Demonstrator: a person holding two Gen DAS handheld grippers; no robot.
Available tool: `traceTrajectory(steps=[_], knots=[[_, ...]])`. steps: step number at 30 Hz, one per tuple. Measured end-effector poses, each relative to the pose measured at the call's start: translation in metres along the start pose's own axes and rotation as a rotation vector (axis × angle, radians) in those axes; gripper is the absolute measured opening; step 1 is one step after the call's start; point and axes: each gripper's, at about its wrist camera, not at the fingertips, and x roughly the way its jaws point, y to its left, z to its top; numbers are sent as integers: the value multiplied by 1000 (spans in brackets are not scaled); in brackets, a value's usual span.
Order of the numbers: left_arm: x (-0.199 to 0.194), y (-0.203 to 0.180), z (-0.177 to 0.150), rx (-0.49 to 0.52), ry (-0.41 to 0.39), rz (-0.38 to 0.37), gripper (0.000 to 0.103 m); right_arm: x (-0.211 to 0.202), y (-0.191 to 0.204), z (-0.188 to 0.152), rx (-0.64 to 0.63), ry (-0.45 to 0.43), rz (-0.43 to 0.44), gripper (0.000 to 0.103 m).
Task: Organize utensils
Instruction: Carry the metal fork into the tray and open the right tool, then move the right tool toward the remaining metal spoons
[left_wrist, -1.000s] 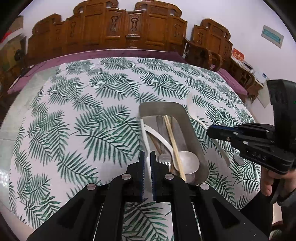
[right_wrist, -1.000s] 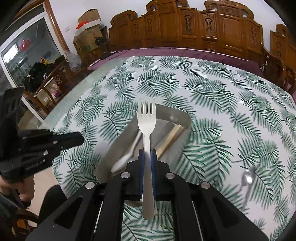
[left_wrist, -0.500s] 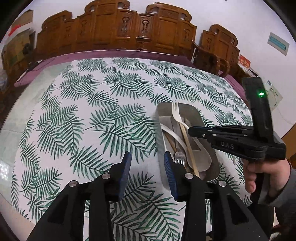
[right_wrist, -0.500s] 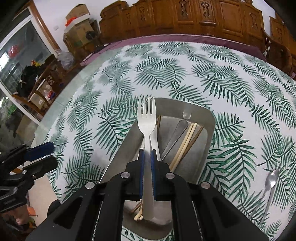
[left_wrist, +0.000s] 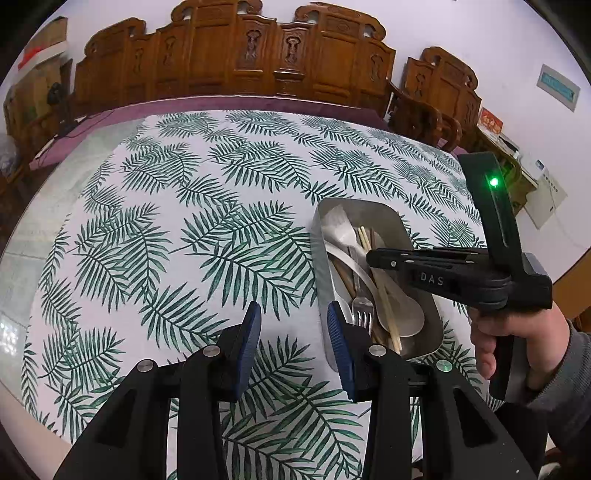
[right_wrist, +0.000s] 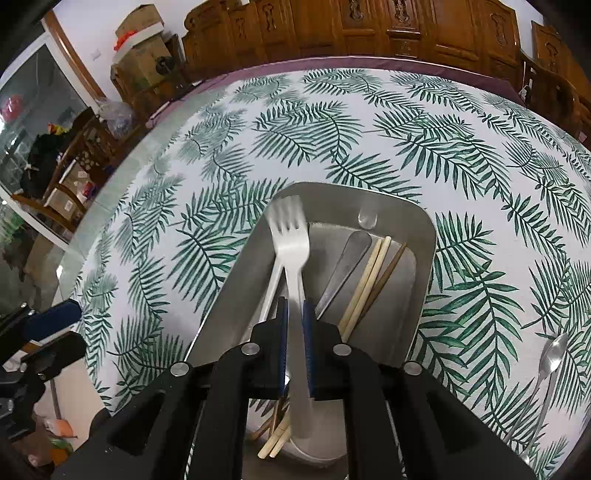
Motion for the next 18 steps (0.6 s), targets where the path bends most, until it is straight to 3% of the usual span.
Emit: traceTrajectory(steps=[9,14,18], knots=[[-7,-20,4,22,-18,-15,36,-45,-6,-9,-44,-72,8,12],[-12,-38,6,40,-32,-30,46,-82,-21,-24,-60,-118,-7,12],[-16,-52,6,51,-47,-34,65,-110,-43,-41,-63,-146,-44,12]])
